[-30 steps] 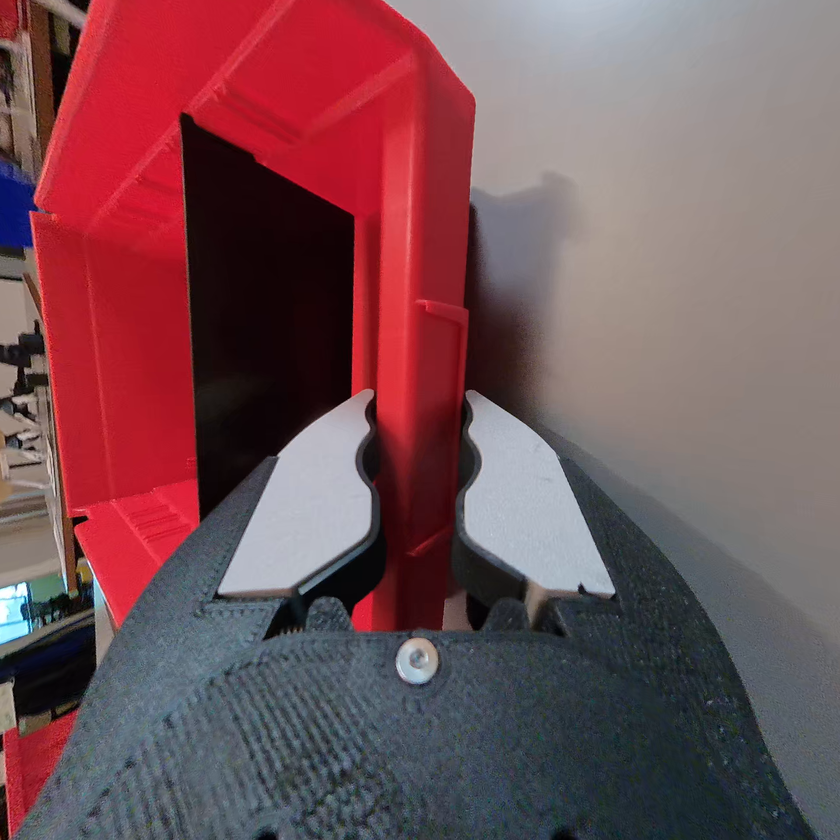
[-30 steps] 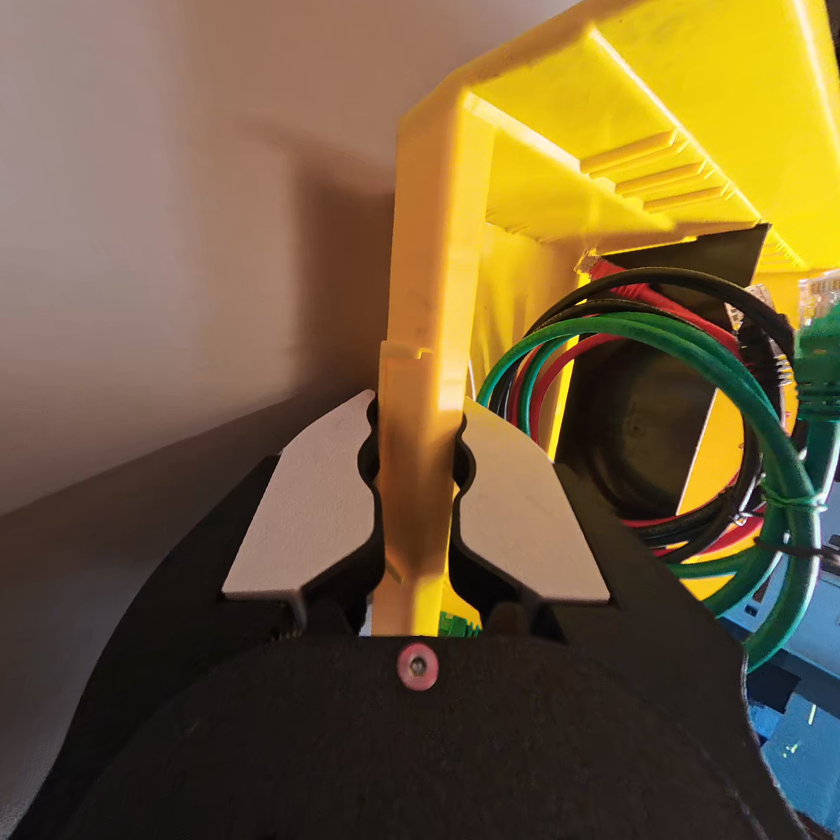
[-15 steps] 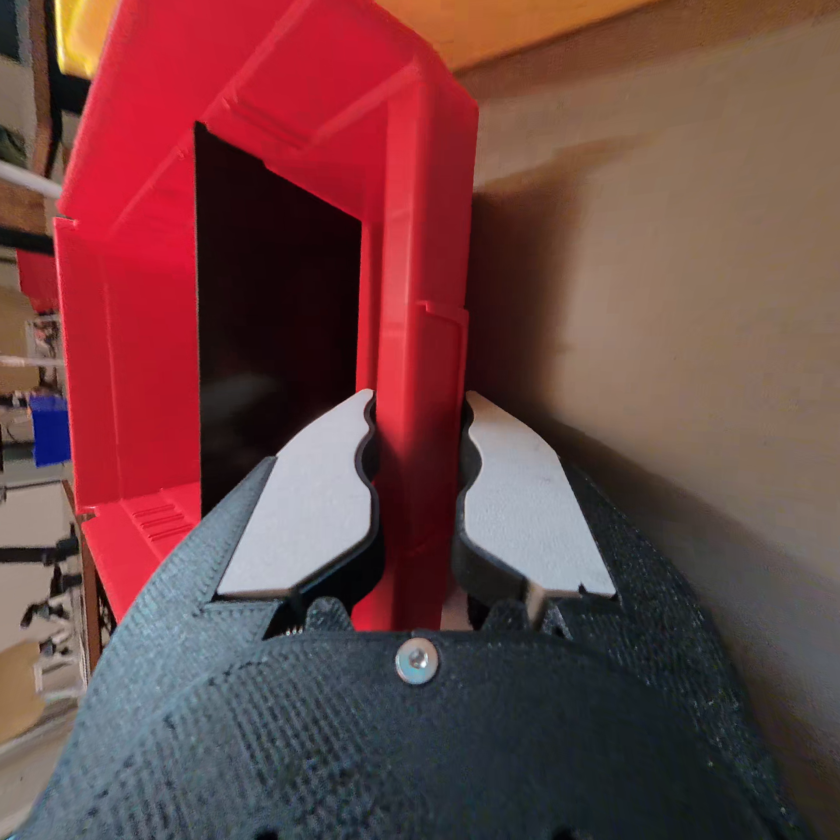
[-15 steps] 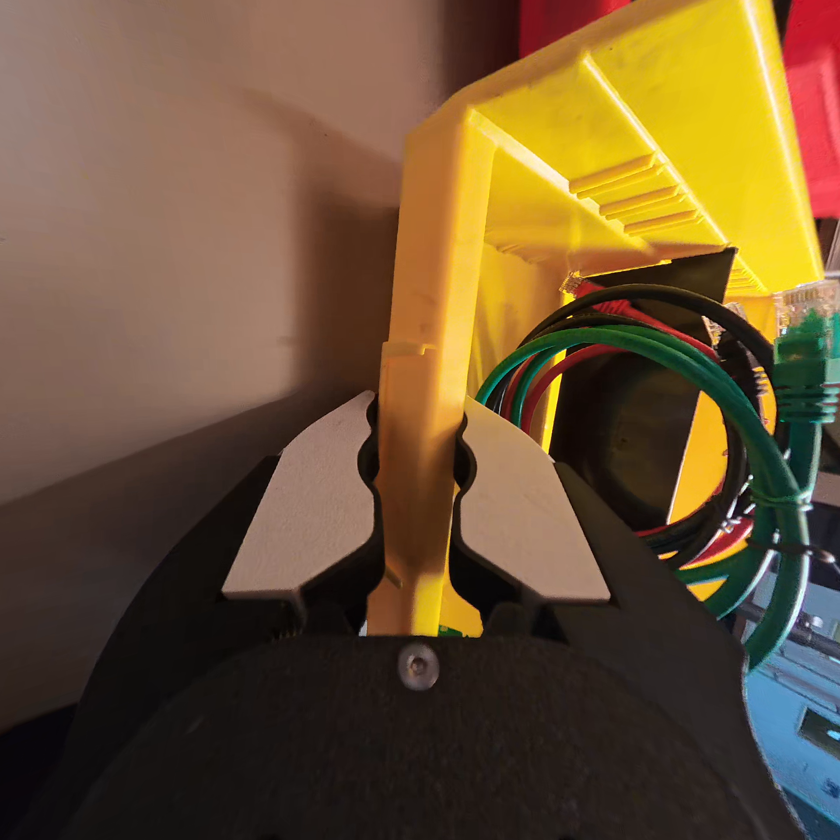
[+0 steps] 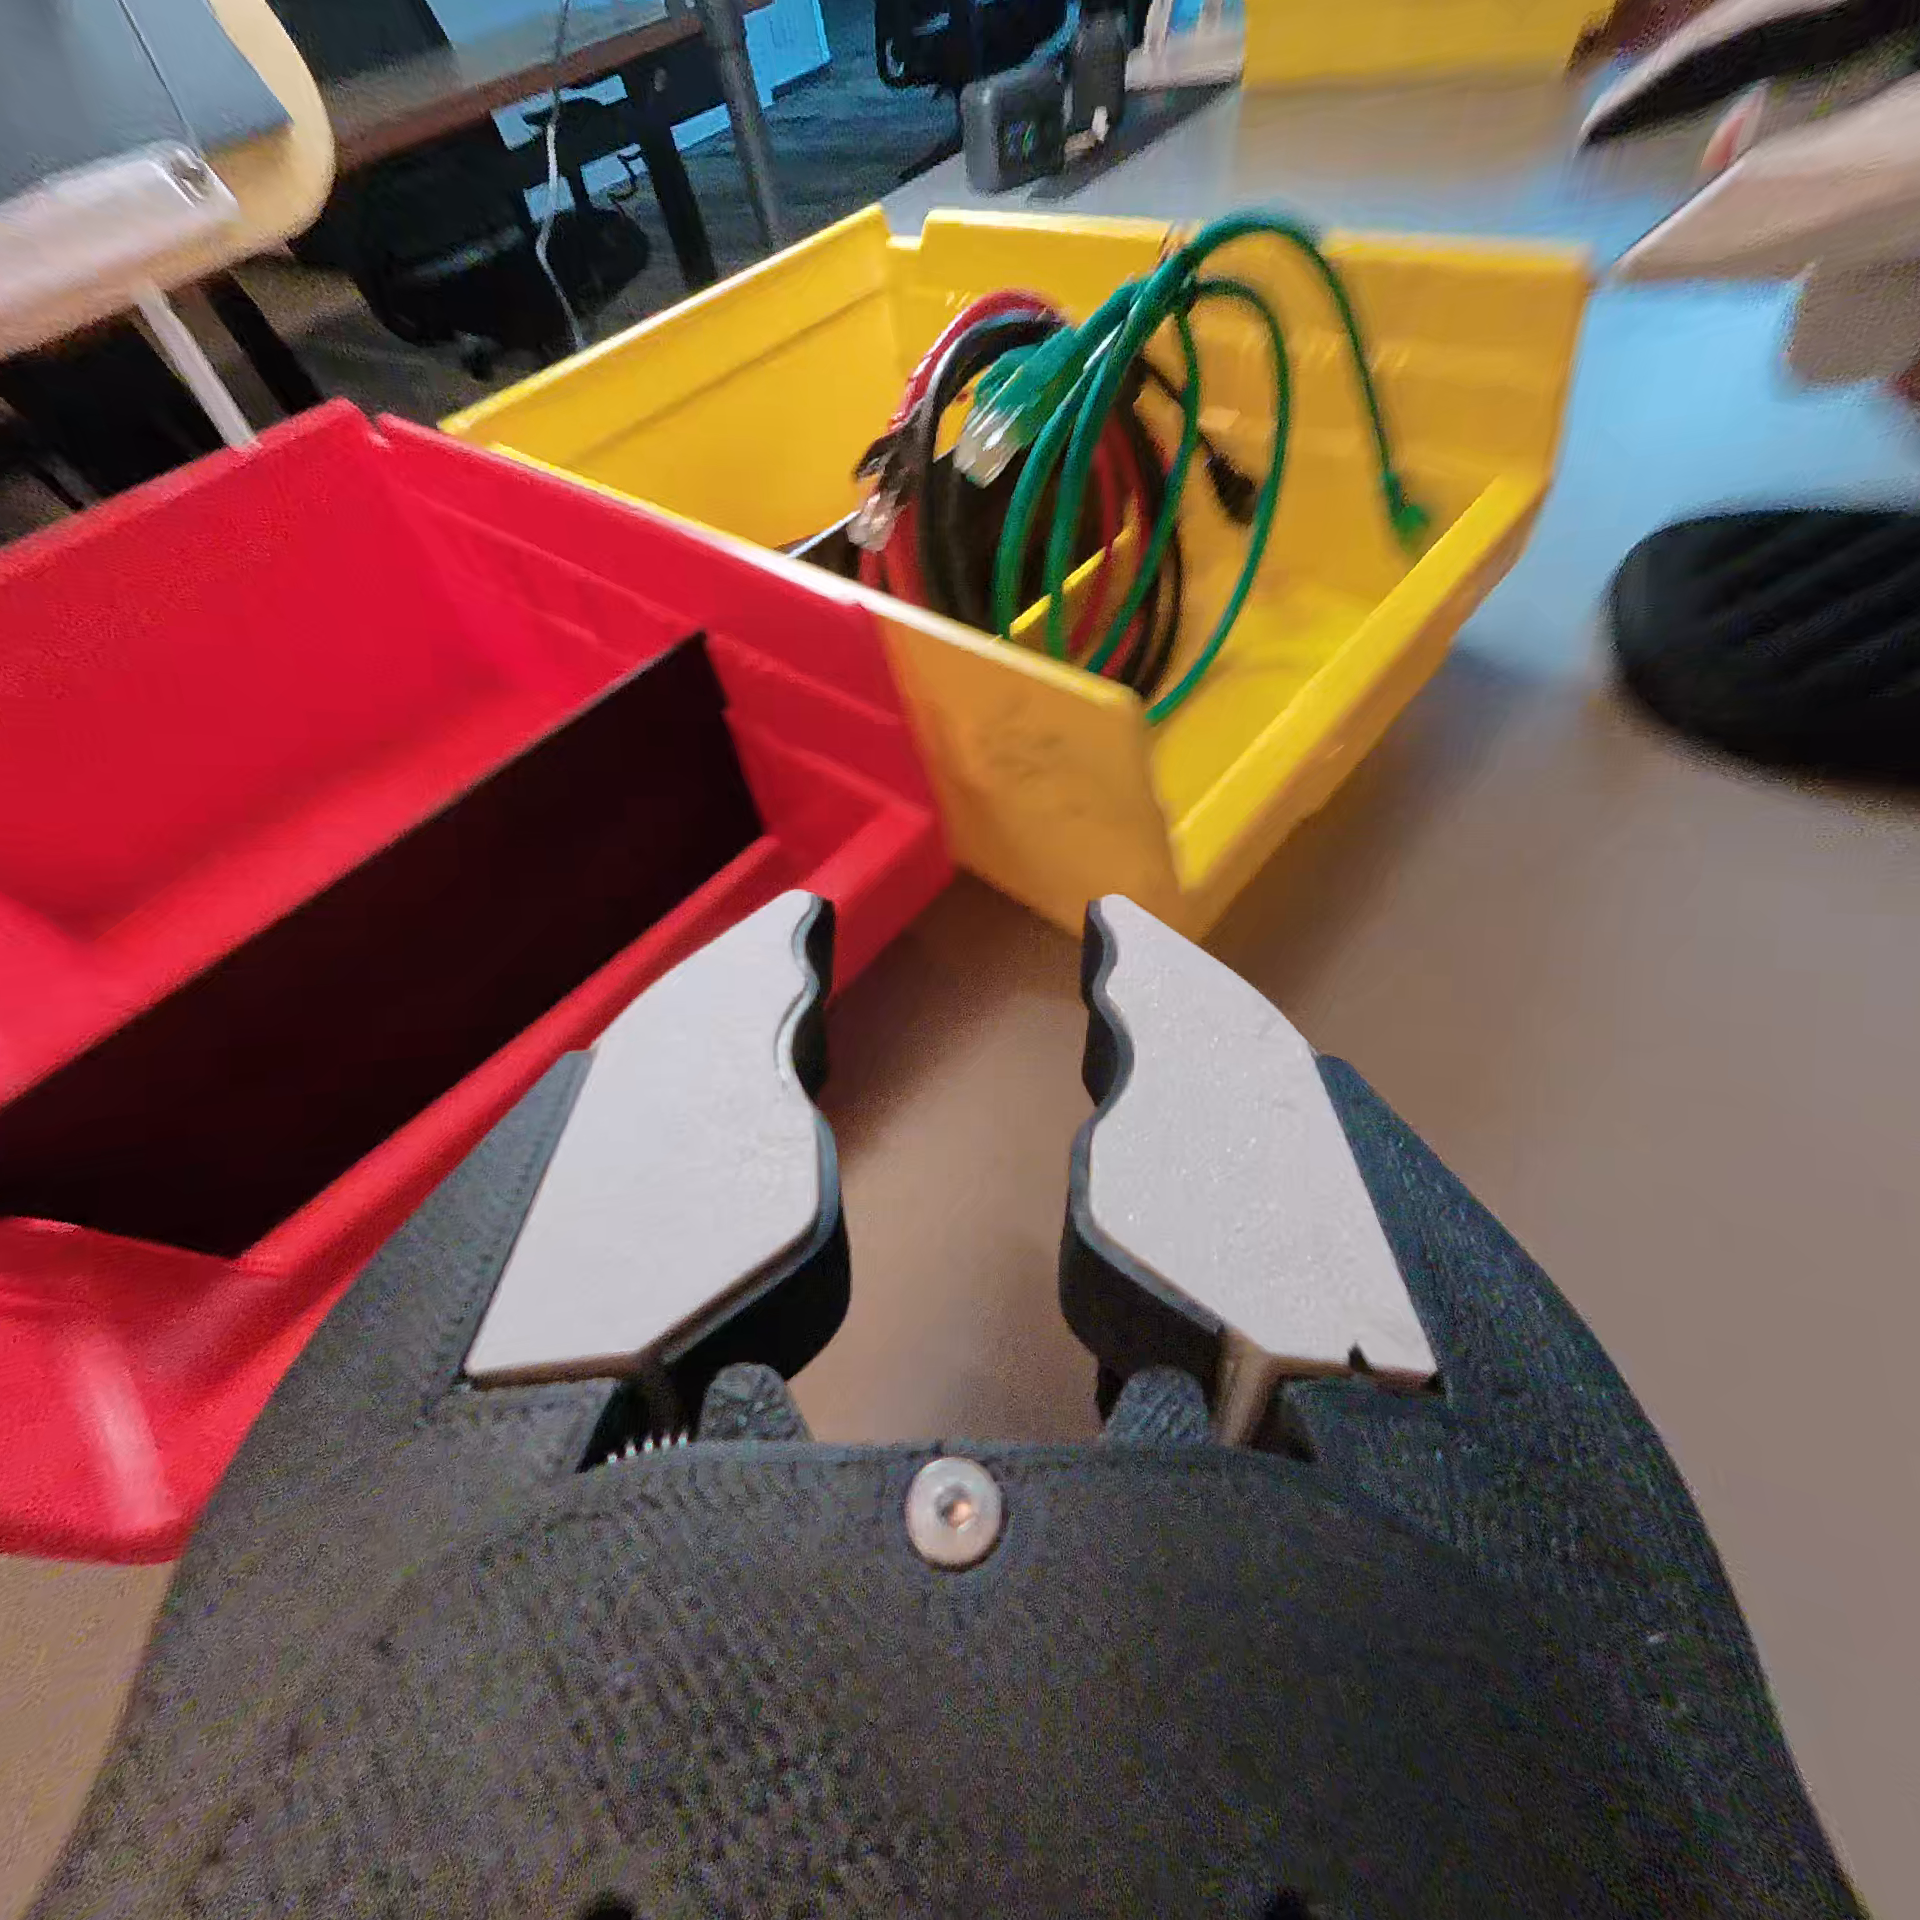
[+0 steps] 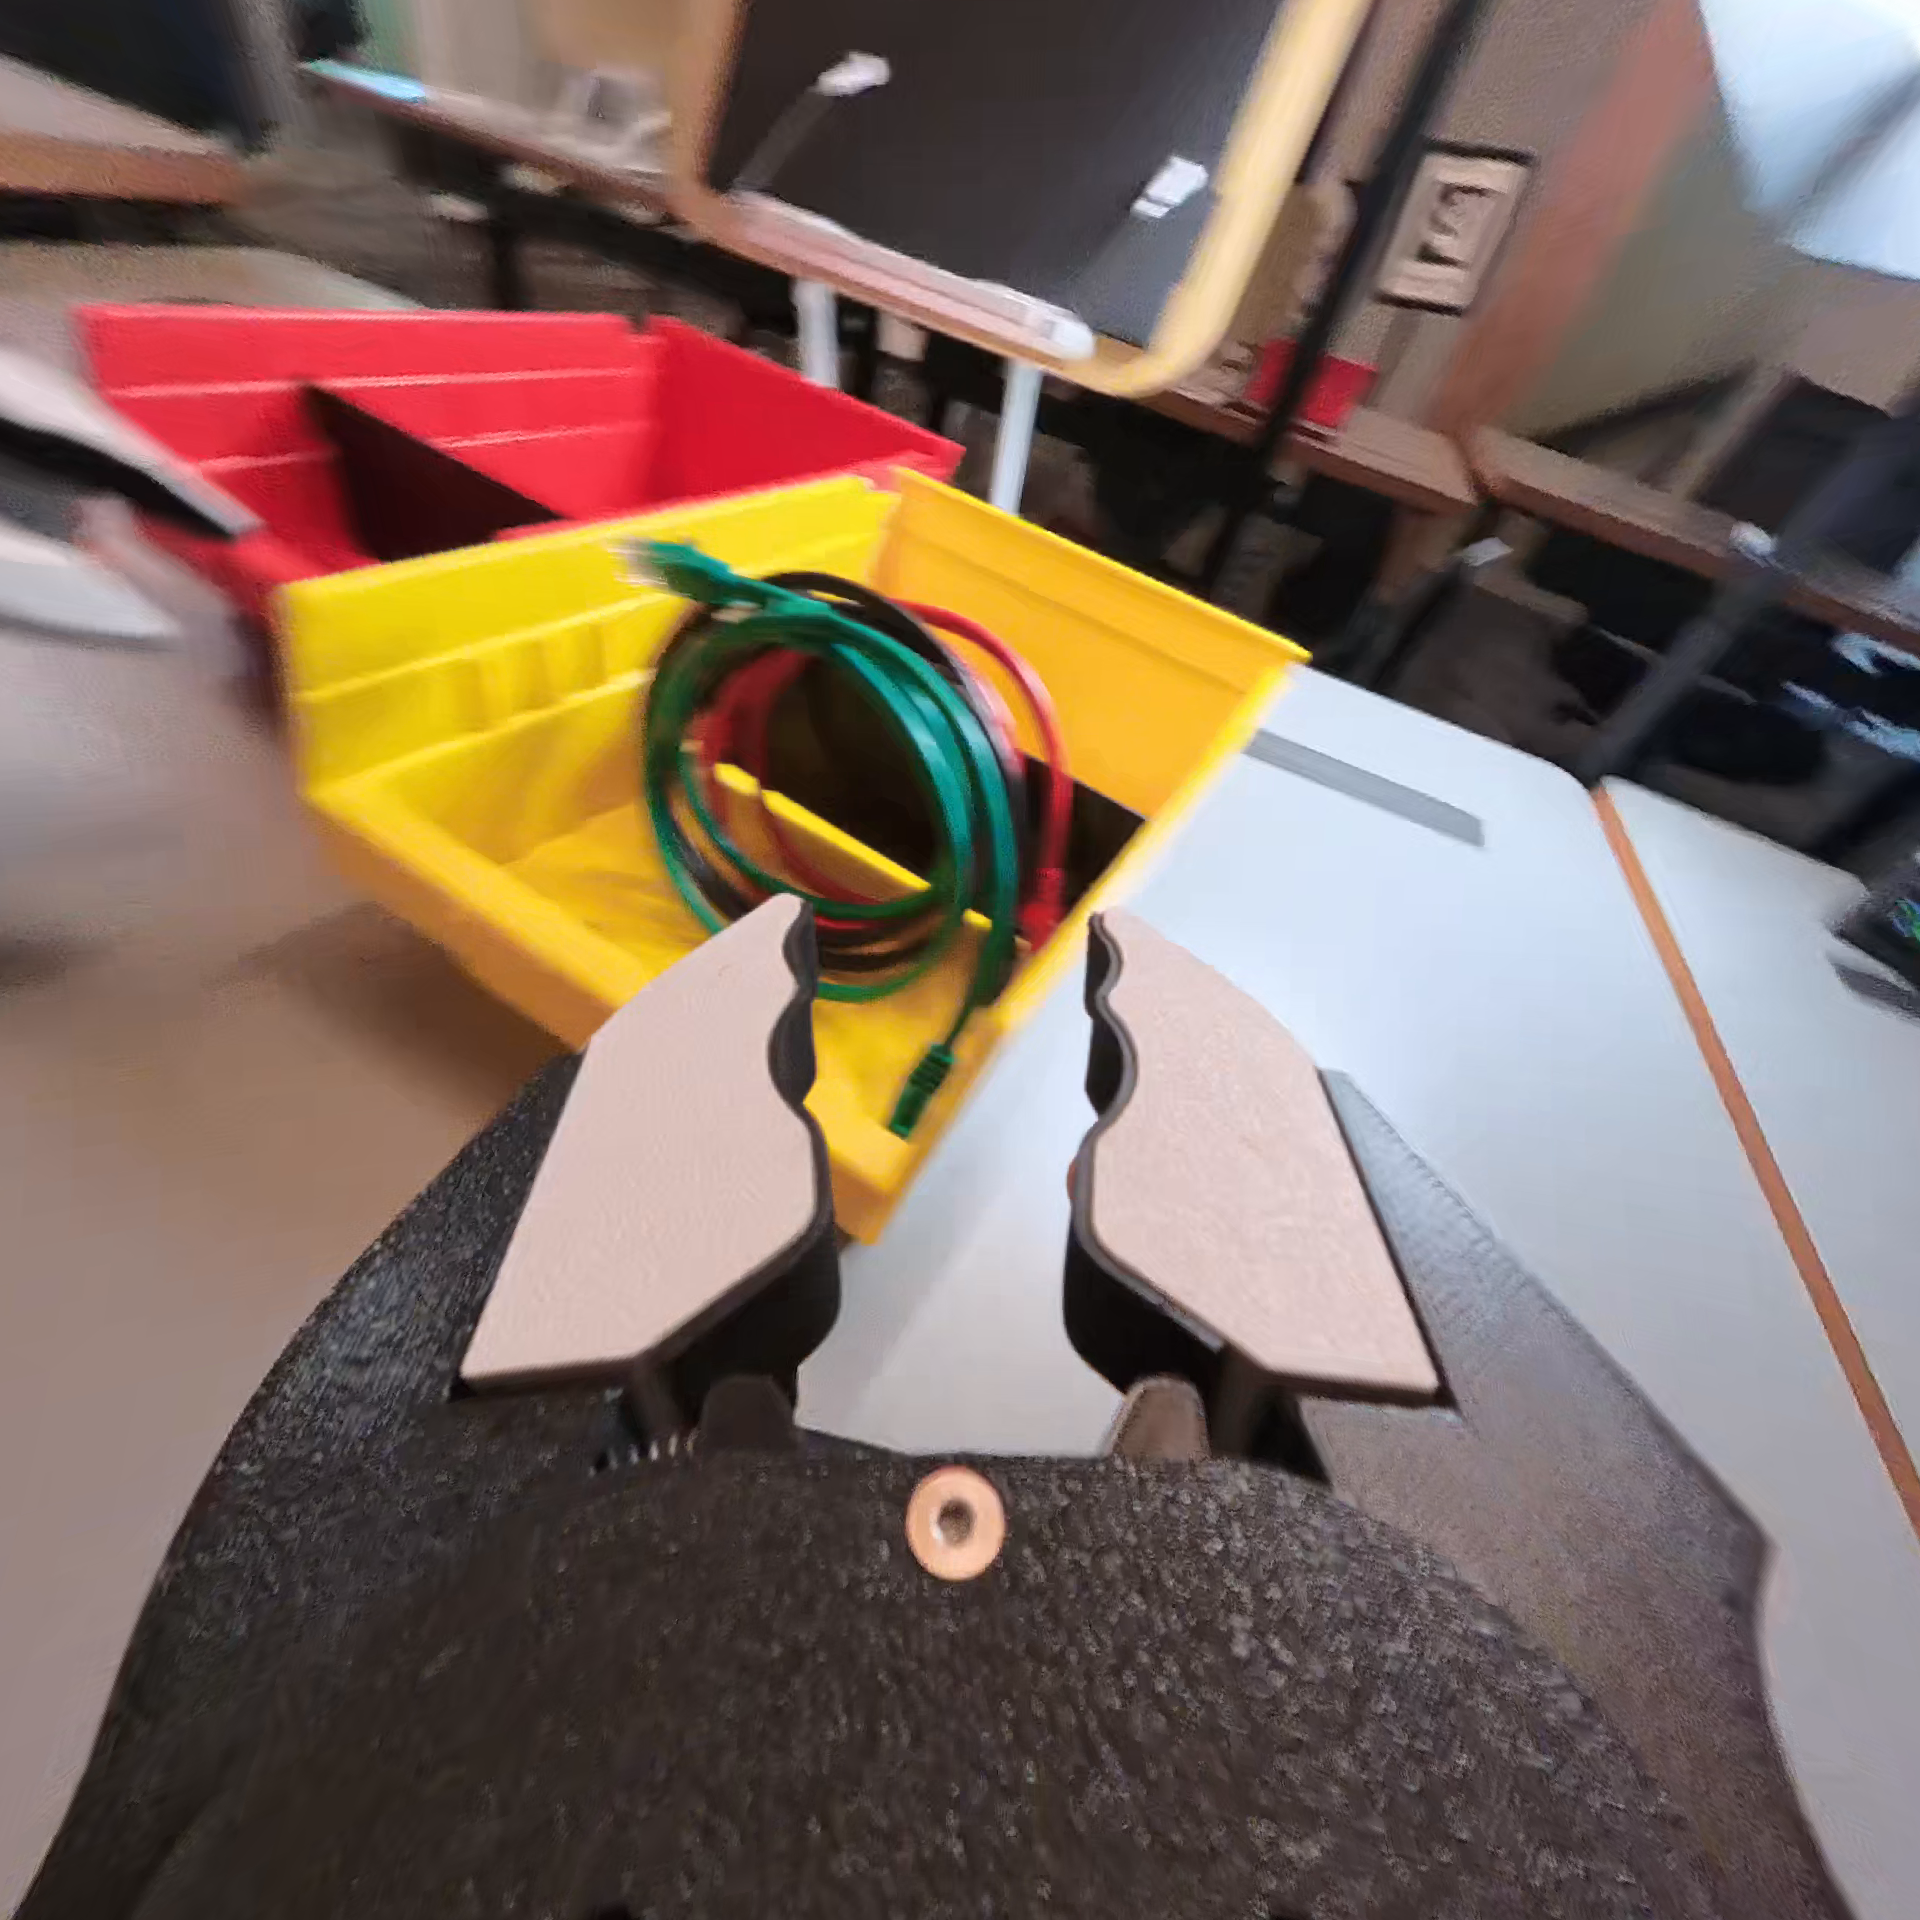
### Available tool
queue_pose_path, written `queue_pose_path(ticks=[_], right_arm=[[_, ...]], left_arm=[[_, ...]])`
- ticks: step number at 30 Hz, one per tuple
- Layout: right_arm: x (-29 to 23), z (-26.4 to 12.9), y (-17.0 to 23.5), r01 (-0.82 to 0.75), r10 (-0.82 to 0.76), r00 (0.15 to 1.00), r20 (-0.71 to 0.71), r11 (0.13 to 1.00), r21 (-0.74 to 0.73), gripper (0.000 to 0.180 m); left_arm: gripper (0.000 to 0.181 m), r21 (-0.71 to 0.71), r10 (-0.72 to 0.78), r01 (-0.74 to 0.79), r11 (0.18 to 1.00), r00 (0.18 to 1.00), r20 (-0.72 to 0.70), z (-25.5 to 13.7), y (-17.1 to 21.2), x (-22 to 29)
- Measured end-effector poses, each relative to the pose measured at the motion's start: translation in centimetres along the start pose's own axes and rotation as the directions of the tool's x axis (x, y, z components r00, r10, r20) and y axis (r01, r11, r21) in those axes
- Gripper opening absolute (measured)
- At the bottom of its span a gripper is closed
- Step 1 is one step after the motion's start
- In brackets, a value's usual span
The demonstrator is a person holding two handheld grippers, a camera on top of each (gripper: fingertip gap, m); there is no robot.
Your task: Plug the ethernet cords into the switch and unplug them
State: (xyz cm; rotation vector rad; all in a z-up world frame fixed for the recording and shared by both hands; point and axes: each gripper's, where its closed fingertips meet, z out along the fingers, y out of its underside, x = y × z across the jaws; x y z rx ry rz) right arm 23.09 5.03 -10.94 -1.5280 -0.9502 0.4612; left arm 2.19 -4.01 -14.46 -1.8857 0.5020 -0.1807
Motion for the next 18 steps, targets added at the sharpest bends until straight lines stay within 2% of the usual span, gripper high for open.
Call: queue_pose_path(ticks=[4,7,12,15,18], right_arm=[[1.5,1.3,3.3,-0.183,0.180,0.983,-0.049,0.980,-0.075,0.061],[1.8,2.6,4.5,-0.217,0.208,0.975,-0.082,0.967,-0.132,0.061],[1.5,4.5,5.2,-0.279,0.267,0.960,-0.089,0.941,-0.193,0.053],[1.6,4.8,5.0,-0.305,0.293,0.952,-0.089,0.935,-0.182,0.047],[1.3,4.9,5.3,-0.284,0.270,0.958,-0.094,0.938,-0.200,0.038]], left_arm=[[0.048,0.099,-0.224,0.219,0.971,0.973,0.047,1.1,-1.1,1.9],[0.048,0.154,-0.327,0.312,0.938,0.942,0.081,3.1,-1.5,2.2],[0.039,0.100,-0.352,0.341,0.935,0.927,0.131,6.0,-1.0,2.1],[0.032,0.087,-0.342,0.332,0.939,0.926,0.162,6.8,-0.7,1.7],[0.030,0.098,-0.342,0.329,0.939,0.921,0.189,7.2,-0.8,1.5]])
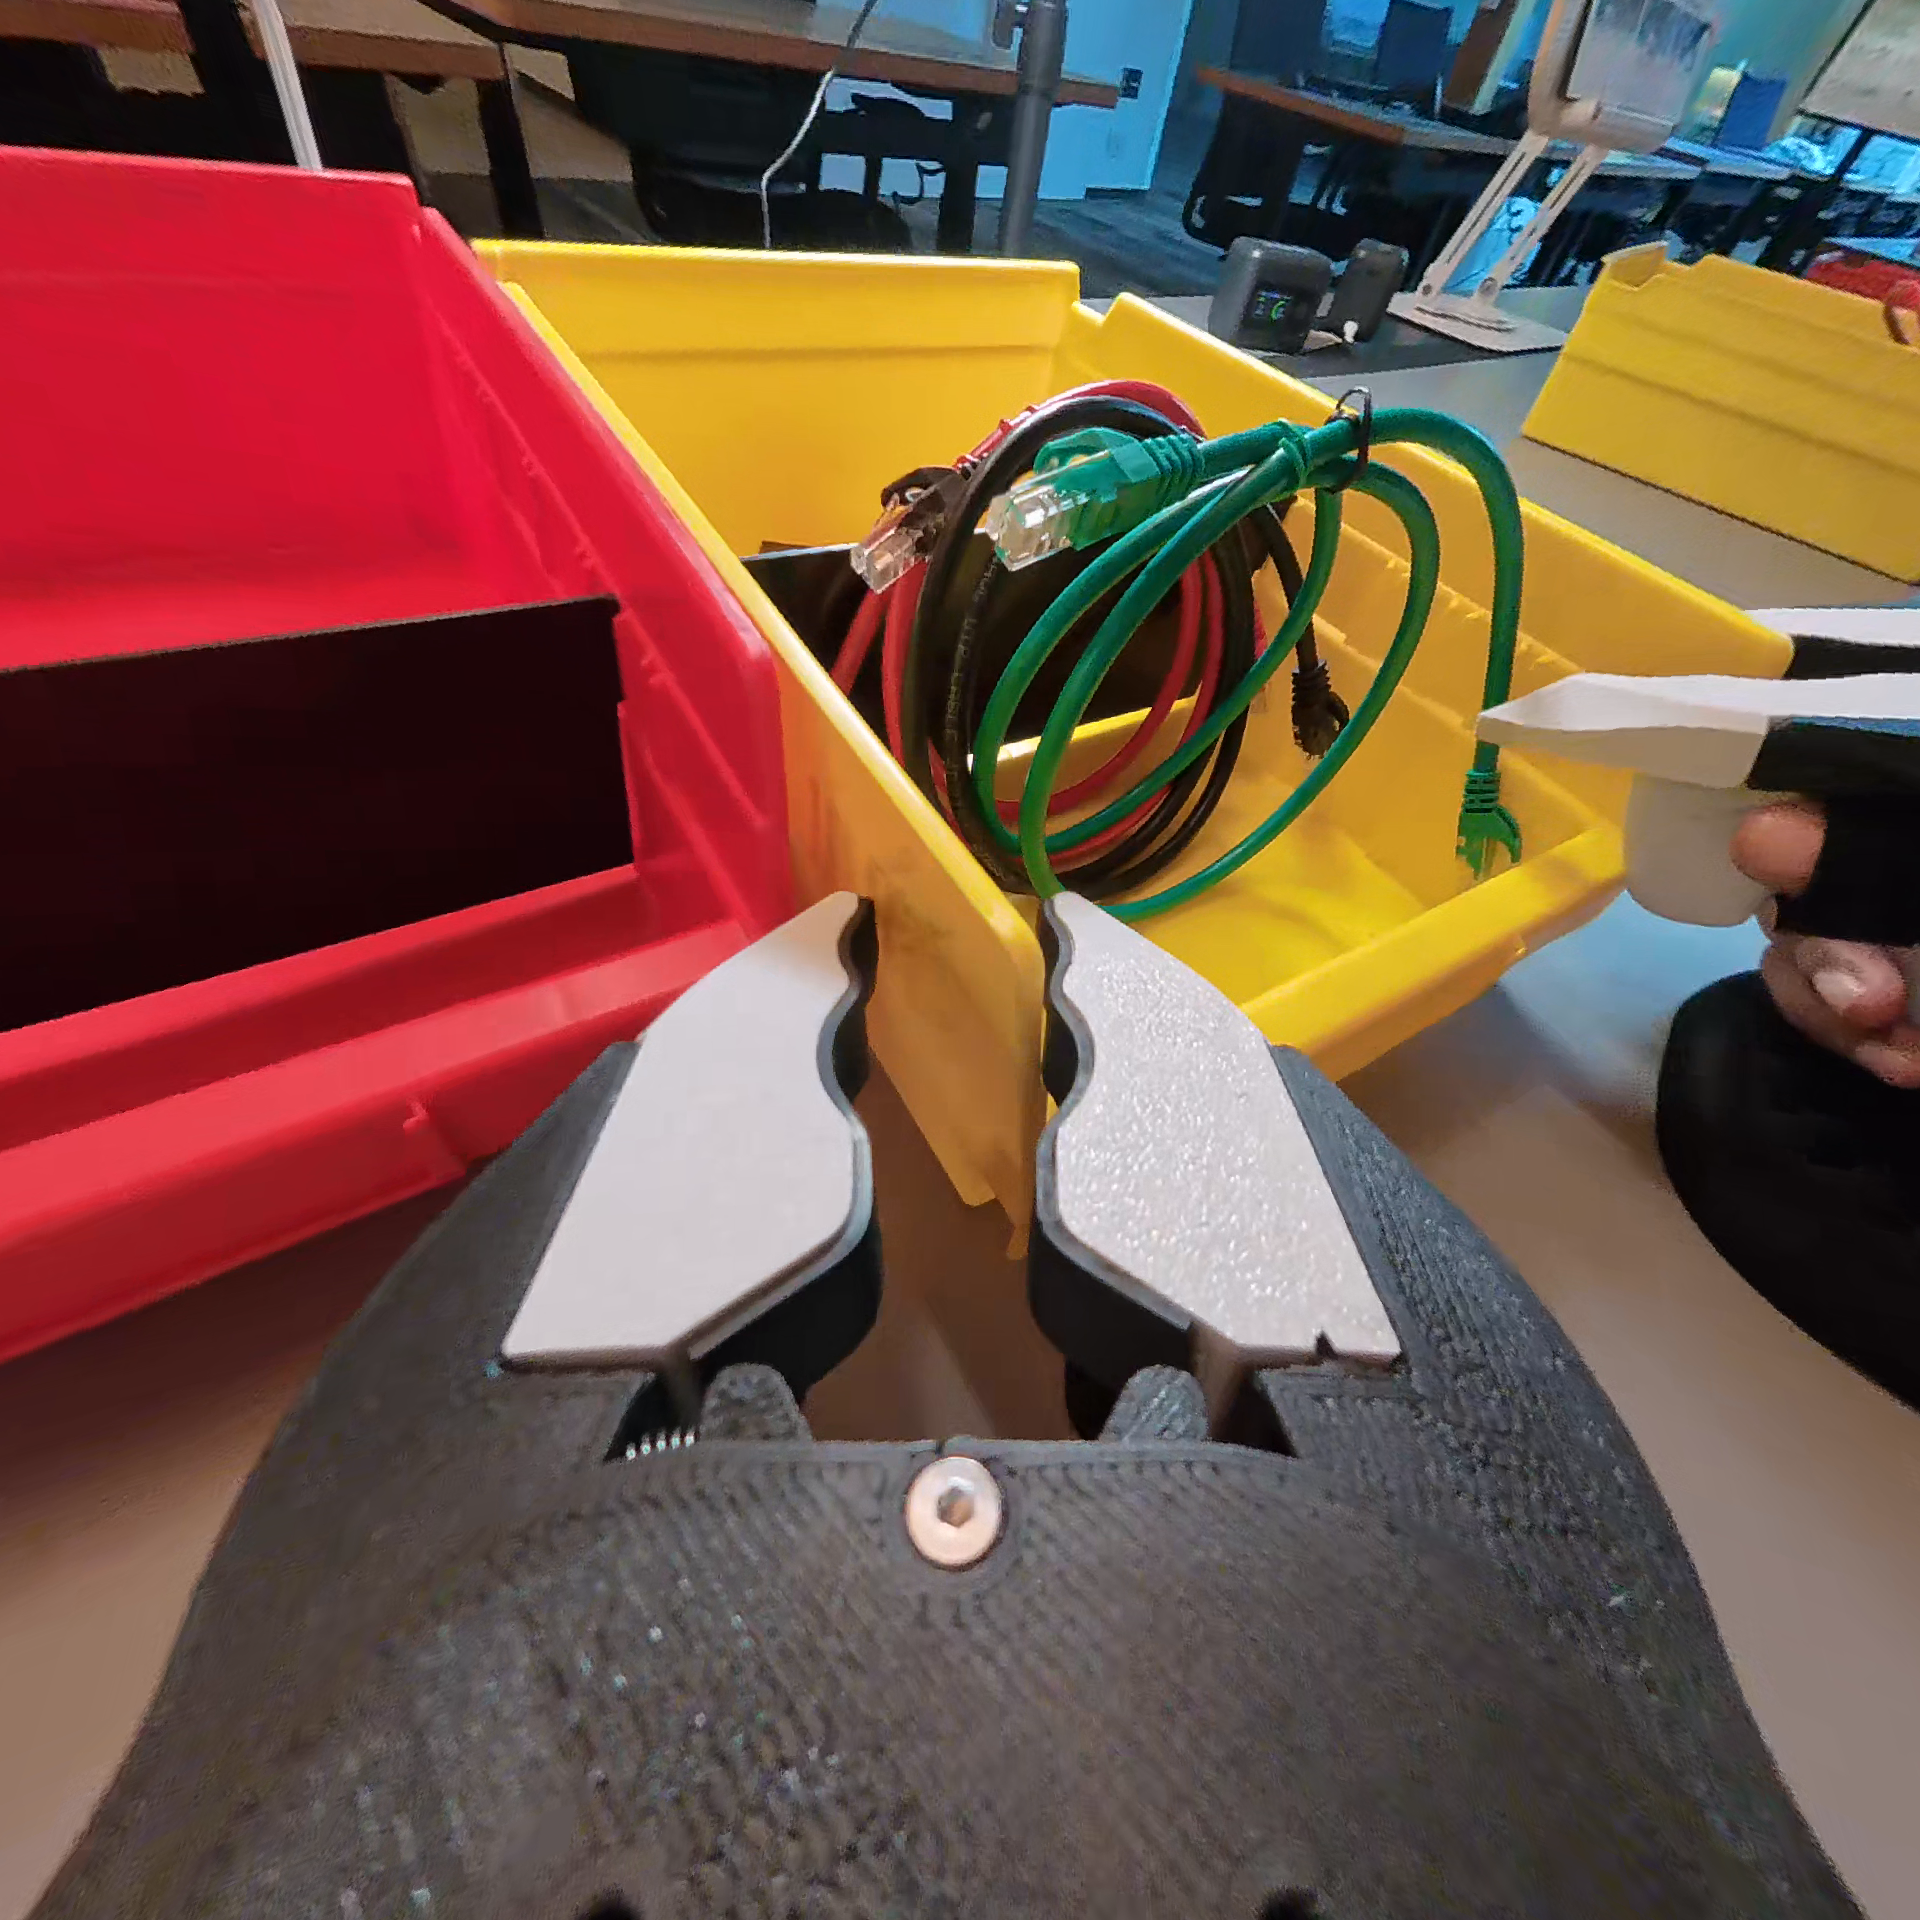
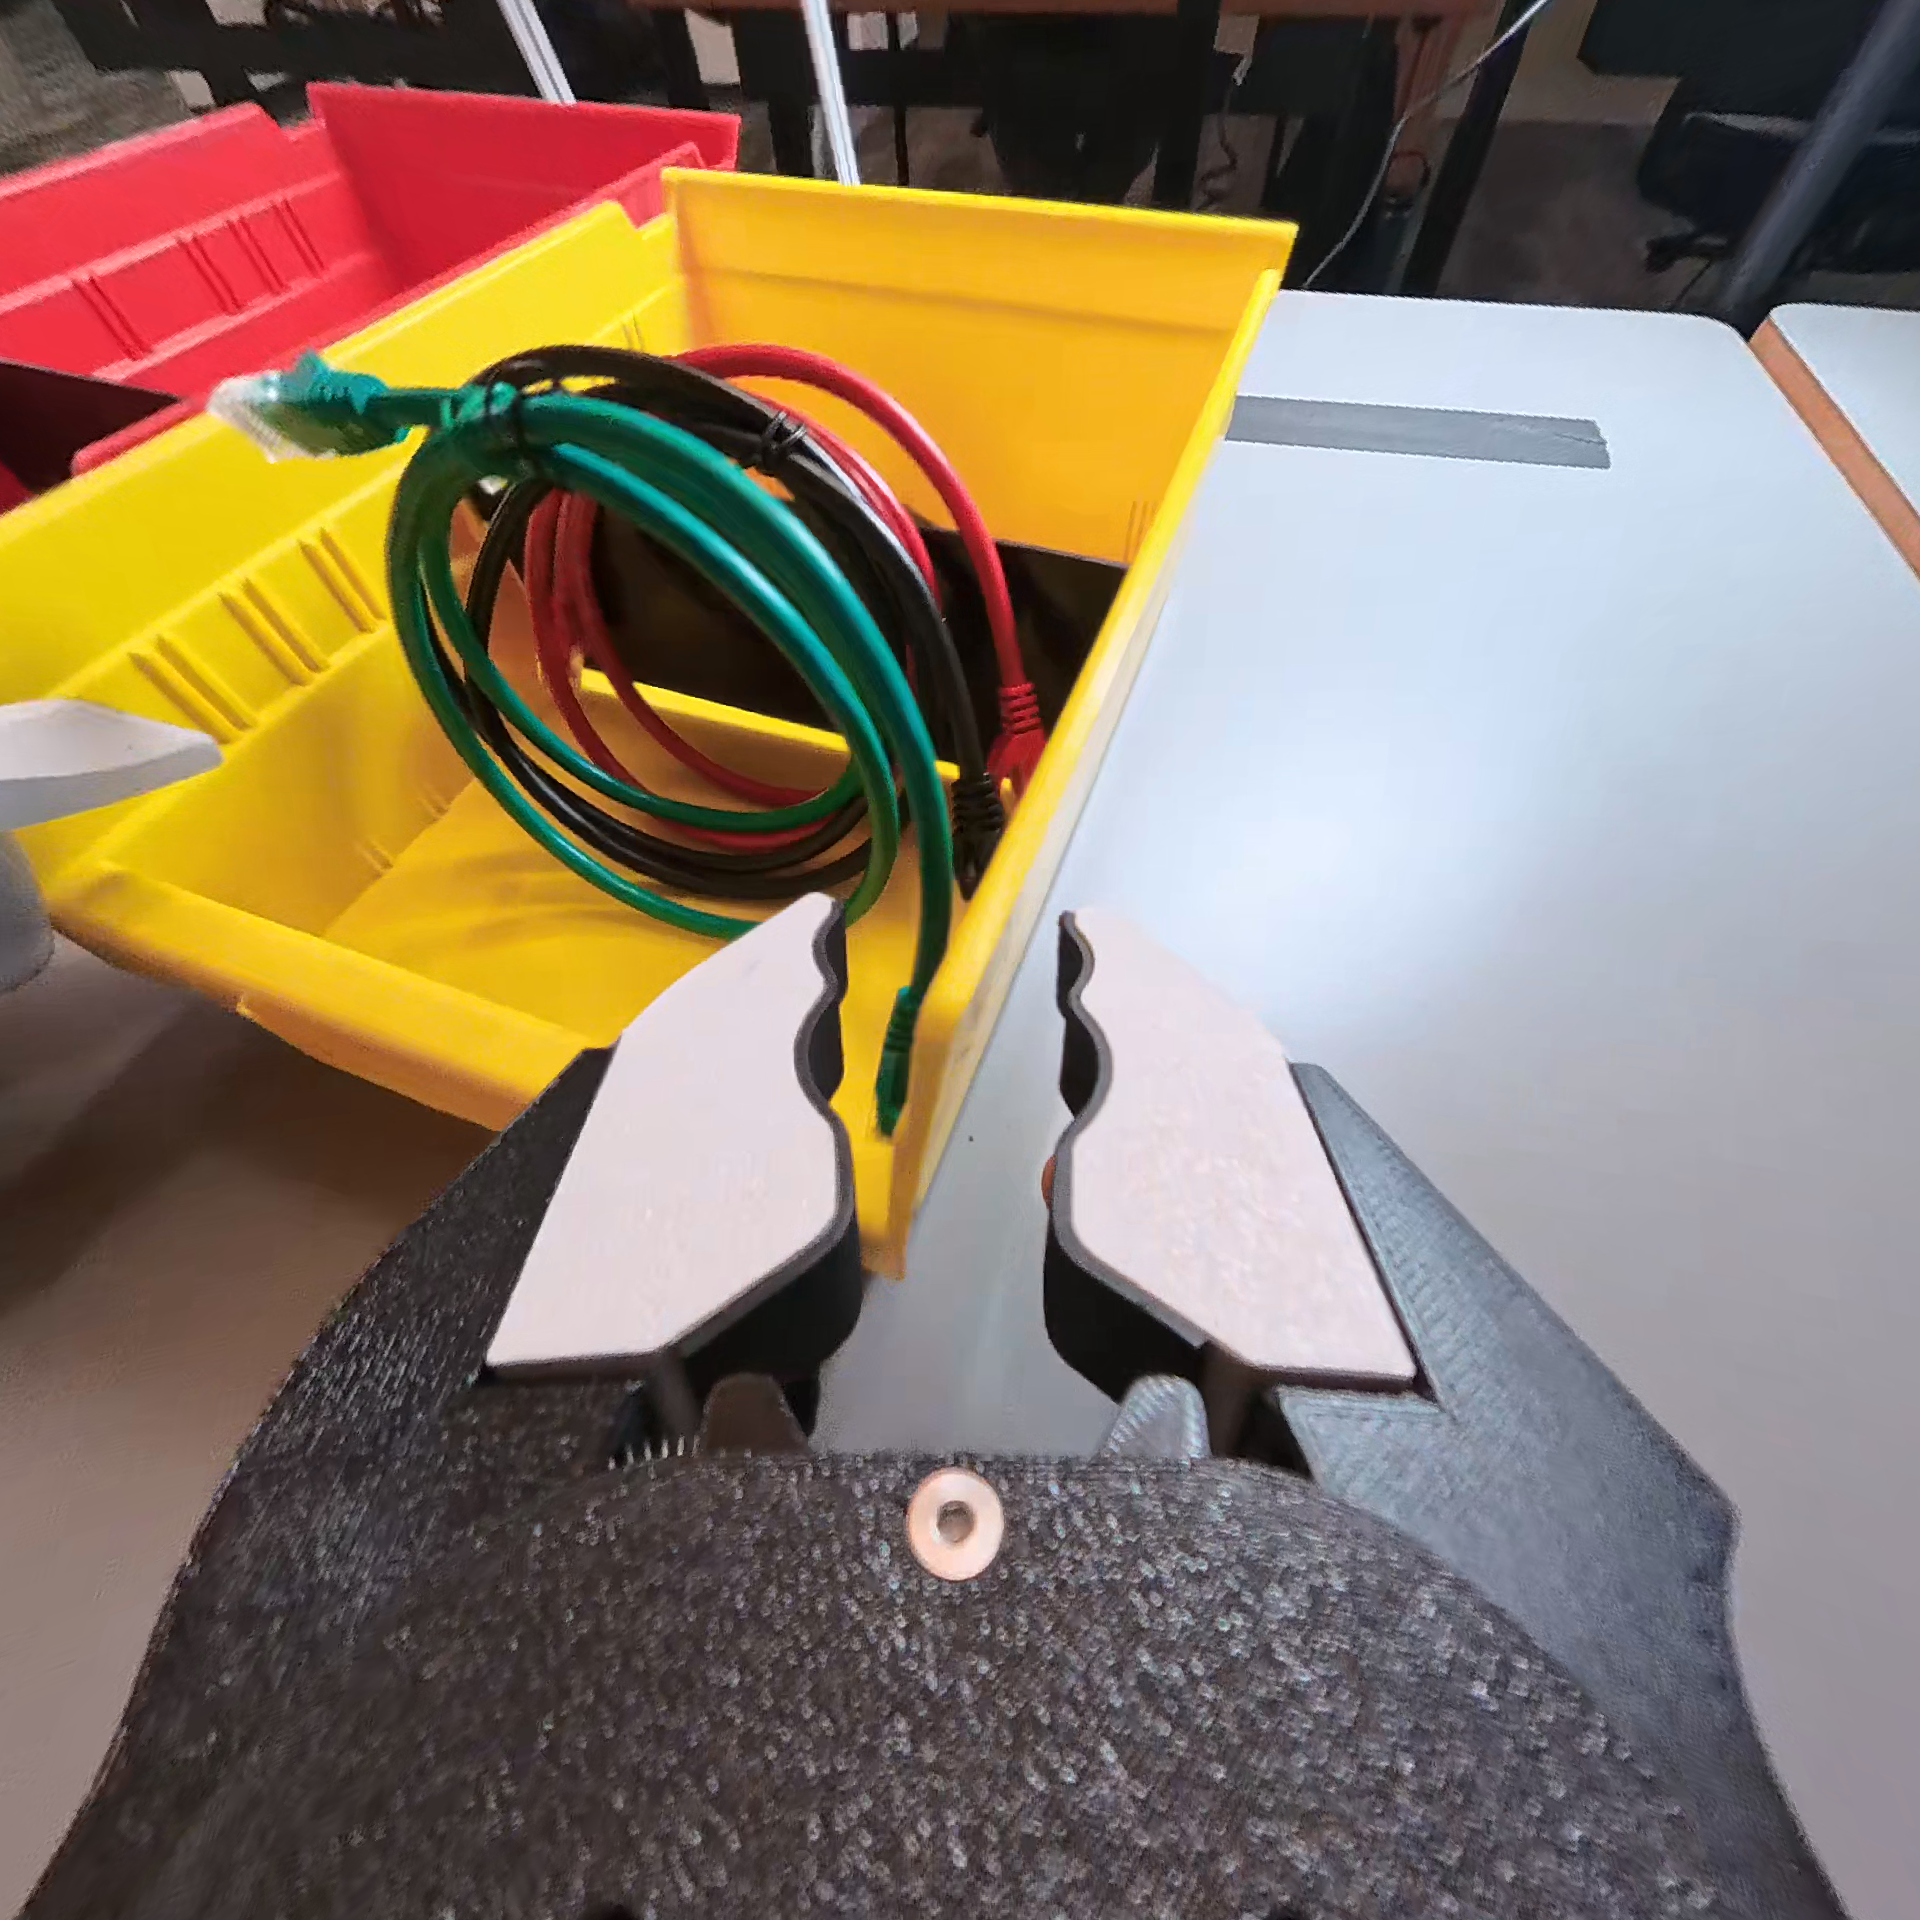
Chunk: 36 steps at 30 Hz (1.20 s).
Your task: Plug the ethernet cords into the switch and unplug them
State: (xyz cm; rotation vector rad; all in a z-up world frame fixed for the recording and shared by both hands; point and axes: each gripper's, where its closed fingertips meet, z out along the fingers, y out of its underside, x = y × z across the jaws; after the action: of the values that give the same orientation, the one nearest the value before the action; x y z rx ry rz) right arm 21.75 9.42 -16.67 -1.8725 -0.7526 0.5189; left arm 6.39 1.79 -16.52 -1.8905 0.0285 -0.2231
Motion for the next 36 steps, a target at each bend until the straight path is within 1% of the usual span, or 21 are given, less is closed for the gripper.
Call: queue_pose_path(ticks=[2,3,4,9,13,16,19,22,25,28,32,34,36], right_arm=[[-0.3,0.1,0.1,0.040,-0.040,0.999,-0.011,0.999,-0.012,0.032],[-0.3,0.2,0.1,0.050,-0.050,0.998,-0.022,0.999,-0.016,0.032],[-0.2,0.2,0.1,0.047,-0.048,0.999,-0.022,0.999,-0.020,0.031],[0.4,-0.1,0.0,-0.009,0.008,1.000,-0.019,1.000,-0.008,0.013],[0.4,-0.4,0.0,0.034,-0.035,0.998,-0.046,0.999,-0.011,0.012],[0.4,-1.3,-0.5,0.032,-0.032,0.998,-0.046,0.999,0.014,0.012],[0.6,-3.0,-1.7,0.059,-0.054,0.996,-0.076,0.996,0.064,0.012],[0.8,-5.3,-4.2,0.085,-0.074,0.993,-0.092,0.989,0.121,0.012],[0.2,-7.0,-7.4,0.114,-0.099,0.991,-0.090,0.976,0.185,0.013],[-2.1,-7.7,-10.4,0.138,-0.132,0.990,-0.042,0.960,0.242,0.013],[-7.4,-6.1,-13.4,0.157,-0.177,0.983,0.044,0.945,0.286,0.014],[-10.8,-5.0,-14.6,0.158,-0.198,0.975,0.105,0.938,0.307,0.014],[-14.7,-4.0,-15.7,0.160,-0.223,0.960,0.170,0.933,0.323,0.015]], left_arm=[[0.029,0.006,0.004,-0.004,1.000,1.000,0.012,0.2,0.0,0.1],[0.029,0.010,0.004,-0.004,1.000,1.000,0.016,0.2,-0.1,0.1],[0.028,0.012,0.003,-0.003,1.000,1.000,0.021,0.3,-0.1,0.0],[0.027,0.013,0.009,-0.009,1.000,1.000,0.023,0.3,-0.2,-0.1],[0.026,0.004,0.030,-0.030,1.000,0.999,0.027,0.1,-0.2,0.1],[0.025,0.019,0.038,-0.038,0.999,0.999,0.015,-0.3,-0.8,0.6],[0.025,0.063,0.079,-0.080,0.995,0.997,0.012,-1.1,-2.3,1.7],[0.025,0.121,0.113,-0.113,0.986,0.994,0.003,-2.3,-4.9,3.0],[0.025,0.179,0.143,-0.143,0.973,0.990,0.014,-4.0,-8.0,3.5],[0.024,0.226,0.148,-0.155,0.962,0.988,0.051,-6.3,-10.8,2.3],[0.023,0.265,0.132,-0.167,0.950,0.980,0.146,-10.8,-13.1,-1.6],[0.023,0.271,0.124,-0.178,0.946,0.971,0.203,-13.7,-13.6,-4.0],[0.023,0.249,0.132,-0.200,0.948,0.956,0.262,-16.7,-13.6,-6.7]])
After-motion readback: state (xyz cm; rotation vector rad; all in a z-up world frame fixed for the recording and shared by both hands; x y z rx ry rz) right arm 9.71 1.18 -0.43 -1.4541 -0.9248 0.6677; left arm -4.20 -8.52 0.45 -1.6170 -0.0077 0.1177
